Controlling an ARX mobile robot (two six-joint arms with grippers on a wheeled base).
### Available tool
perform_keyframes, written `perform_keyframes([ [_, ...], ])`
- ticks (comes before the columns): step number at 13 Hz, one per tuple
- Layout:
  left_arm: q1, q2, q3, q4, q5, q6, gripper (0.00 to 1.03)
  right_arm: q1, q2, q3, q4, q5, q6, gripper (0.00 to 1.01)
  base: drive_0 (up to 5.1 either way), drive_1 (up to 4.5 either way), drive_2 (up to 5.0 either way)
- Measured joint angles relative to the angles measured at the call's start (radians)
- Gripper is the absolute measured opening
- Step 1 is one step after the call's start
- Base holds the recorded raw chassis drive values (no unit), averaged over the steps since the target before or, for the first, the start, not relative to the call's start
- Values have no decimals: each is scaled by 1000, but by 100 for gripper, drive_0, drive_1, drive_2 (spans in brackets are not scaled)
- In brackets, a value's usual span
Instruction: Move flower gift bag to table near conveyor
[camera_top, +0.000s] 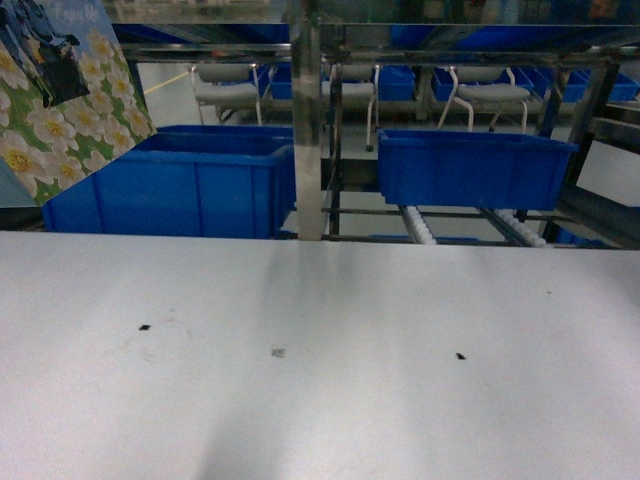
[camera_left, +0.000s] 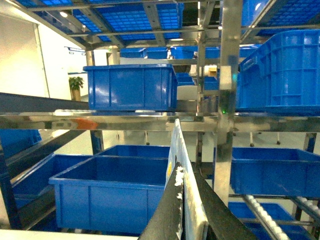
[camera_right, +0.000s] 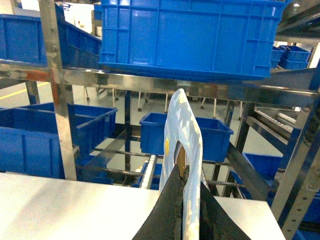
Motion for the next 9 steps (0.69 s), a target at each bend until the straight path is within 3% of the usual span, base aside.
perform_keyframes([
  [4, 0, 0, 0, 0, 0, 0, 2, 0, 1, 0, -2, 0, 0, 2, -505, 240, 240],
  [8, 7, -1, 0, 1, -12, 0, 2, 0, 1, 0, -2, -8, 0, 2, 0, 0, 0],
  [9, -2, -1, 0, 0, -3, 3, 2, 0, 1, 0, -2, -4, -2, 2, 0, 414, -414],
])
